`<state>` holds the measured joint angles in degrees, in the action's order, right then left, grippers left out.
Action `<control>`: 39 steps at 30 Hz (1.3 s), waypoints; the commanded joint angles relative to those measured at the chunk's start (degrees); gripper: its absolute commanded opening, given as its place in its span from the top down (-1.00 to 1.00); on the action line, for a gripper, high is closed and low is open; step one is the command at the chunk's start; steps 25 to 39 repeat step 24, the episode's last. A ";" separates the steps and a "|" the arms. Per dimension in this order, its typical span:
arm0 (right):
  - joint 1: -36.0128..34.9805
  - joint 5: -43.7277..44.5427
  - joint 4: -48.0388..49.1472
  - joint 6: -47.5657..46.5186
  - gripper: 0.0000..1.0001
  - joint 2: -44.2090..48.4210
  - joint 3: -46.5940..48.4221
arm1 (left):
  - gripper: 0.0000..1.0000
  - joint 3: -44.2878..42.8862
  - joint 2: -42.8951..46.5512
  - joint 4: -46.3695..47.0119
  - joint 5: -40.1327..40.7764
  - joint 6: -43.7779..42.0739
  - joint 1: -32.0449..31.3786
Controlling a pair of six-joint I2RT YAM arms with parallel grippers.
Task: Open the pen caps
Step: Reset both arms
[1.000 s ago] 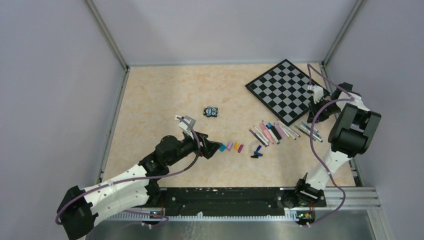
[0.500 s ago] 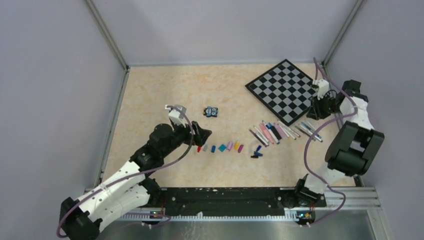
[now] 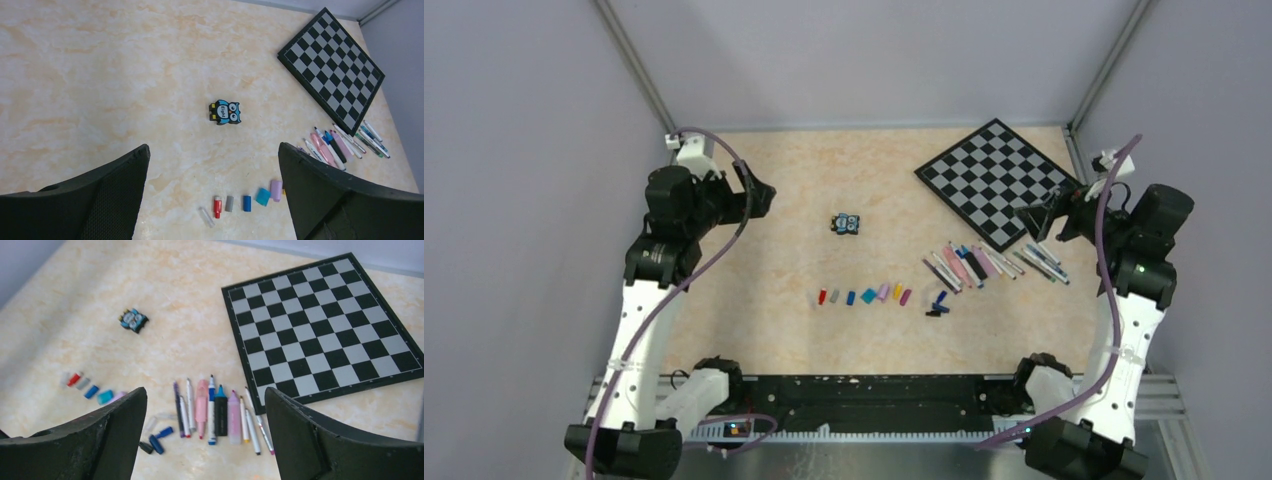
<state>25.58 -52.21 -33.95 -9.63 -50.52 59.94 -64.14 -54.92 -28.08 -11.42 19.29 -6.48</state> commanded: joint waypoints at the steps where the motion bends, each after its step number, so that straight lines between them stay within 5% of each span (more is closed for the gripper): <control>1: 0.46 0.12 2.86 14.33 -0.70 2.69 3.37 | -0.98 -6.69 0.49 -8.90 -4.51 -2.50 0.77; 22: 0.47 9.77 -0.31 13.70 -0.82 12.91 2.03 | -0.97 -9.69 4.91 -12.05 -4.06 -1.24 0.77; 39: 0.47 9.32 0.40 13.40 -0.83 13.60 1.20 | -0.98 -9.58 4.99 -11.74 -4.17 -1.28 0.77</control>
